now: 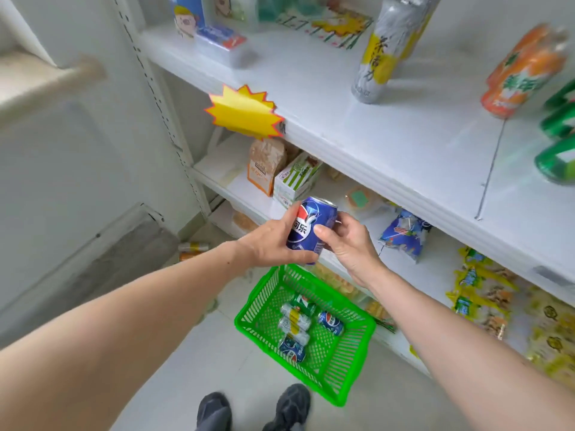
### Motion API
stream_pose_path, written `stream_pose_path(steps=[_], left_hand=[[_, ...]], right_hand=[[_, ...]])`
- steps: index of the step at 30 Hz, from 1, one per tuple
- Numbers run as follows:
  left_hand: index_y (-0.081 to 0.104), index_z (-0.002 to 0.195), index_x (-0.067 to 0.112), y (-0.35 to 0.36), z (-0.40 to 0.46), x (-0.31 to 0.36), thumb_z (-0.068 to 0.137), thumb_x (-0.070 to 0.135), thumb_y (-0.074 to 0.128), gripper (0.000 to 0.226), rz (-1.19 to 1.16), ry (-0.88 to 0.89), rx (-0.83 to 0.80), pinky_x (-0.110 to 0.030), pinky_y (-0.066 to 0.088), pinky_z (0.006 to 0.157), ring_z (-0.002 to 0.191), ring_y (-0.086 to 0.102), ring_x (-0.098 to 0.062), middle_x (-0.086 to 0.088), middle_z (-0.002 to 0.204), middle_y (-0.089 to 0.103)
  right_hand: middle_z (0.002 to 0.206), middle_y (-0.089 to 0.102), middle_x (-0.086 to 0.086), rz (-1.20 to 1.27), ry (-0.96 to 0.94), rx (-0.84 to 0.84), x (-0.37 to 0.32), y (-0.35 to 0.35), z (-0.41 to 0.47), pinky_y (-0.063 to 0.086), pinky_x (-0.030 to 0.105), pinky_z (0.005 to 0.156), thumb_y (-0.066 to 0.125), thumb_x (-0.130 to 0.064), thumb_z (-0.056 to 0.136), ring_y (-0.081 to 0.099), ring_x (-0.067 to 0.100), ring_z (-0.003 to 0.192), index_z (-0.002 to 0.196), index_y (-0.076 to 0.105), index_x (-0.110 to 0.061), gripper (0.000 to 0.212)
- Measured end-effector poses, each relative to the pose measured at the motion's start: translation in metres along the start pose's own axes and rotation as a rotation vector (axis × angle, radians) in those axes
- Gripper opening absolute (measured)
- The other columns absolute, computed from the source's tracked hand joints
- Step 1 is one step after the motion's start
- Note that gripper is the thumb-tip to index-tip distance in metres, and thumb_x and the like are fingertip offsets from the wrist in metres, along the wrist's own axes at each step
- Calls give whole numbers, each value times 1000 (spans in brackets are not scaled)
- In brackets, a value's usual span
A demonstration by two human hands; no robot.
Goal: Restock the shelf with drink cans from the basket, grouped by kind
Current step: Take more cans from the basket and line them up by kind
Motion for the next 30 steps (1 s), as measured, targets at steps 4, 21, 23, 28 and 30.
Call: stream_pose_path(steps=[4,21,23,28,30], left_hand=[[4,148,27,-25,-20,38,72,53,74,107,-2,48,35,-32,48,92,100,62,-21,-4,113,64],[19,143,25,-50,-25,230,67,57,77,101,67,338,91,-34,52,87,96,63,-20,-4,115,64],[28,138,23,-38,-19,252,69,52,78,90,18,356,36,-34,52,87,97,63,-18,-1,113,64],[46,123,24,2,-7,306,69,45,81,67,-123,351,-10,-20,51,78,94,62,-9,8,107,63],[48,120,24,23,-2,327,68,45,82,66,-159,349,22,-16,50,73,91,63,-7,8,105,64]], right_hand=[[112,72,14,-51,-43,34,-50,5,-31,53,52,95,79,-36,66,68,32,106,116,63,-14,57],[92,75,9,-265,-140,436,-224,-79,-136,61,47,75,85,-37,69,74,23,84,98,70,-12,40],[98,74,11,-264,-155,436,-233,-103,-148,62,44,74,82,-30,76,74,24,88,105,68,-10,37],[110,70,13,-250,-179,378,-248,-163,-181,61,38,74,76,-19,84,72,21,92,121,61,-7,42],[111,69,11,-289,-181,351,-251,-189,-192,61,39,78,76,-18,84,71,21,95,124,59,-9,44]])
Point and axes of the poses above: each hand's wrist, its own z-axis towards the middle knuckle, its own y-axis out of the palm, x = y × z, the point moved 1 cm from there along z, towards the middle knuckle
